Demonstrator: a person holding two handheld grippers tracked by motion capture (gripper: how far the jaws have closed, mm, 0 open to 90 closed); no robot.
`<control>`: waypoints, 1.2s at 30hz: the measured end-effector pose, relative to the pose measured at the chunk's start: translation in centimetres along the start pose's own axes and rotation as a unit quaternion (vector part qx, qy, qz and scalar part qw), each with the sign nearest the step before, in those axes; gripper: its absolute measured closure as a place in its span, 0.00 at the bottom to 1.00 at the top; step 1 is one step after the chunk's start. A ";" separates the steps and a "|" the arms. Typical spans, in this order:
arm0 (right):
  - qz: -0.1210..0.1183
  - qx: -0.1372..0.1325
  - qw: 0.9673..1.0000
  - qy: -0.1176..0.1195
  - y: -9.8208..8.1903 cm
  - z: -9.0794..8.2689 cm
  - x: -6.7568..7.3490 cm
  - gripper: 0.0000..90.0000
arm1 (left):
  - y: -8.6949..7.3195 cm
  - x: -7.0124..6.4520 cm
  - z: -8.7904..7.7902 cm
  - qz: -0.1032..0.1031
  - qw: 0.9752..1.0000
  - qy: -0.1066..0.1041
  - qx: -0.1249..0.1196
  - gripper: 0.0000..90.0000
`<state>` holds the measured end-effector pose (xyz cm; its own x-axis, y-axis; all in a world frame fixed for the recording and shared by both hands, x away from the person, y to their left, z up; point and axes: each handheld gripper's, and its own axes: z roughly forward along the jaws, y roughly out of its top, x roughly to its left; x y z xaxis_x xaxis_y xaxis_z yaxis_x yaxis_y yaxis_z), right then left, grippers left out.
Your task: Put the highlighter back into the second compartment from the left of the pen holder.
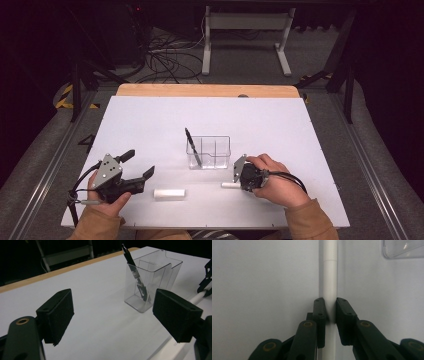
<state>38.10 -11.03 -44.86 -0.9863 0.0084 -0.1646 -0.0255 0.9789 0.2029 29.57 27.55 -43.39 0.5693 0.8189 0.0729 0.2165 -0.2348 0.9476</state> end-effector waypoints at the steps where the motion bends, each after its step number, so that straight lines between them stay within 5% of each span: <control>1: 0.000 0.000 1.000 -0.001 0.0 0.0 0.0 0.88 | 0.0 0.0 0.0 0.000 1.000 0.000 0.000 0.20; 22: 0.003 -0.003 1.000 -0.007 0.0 0.0 0.2 0.88 | 0.0 0.1 0.0 0.004 1.000 0.001 0.000 0.20; 36: 0.014 -0.032 0.999 -0.016 -0.1 -1.0 0.5 0.88 | 0.0 0.1 -0.1 0.005 1.000 0.002 -0.001 0.20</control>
<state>37.43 -11.37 -43.98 -0.9813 0.0428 -0.1879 -0.0094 0.9632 0.2685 29.57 27.69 -43.32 0.5678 0.8189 0.0836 0.2090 -0.2417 0.9476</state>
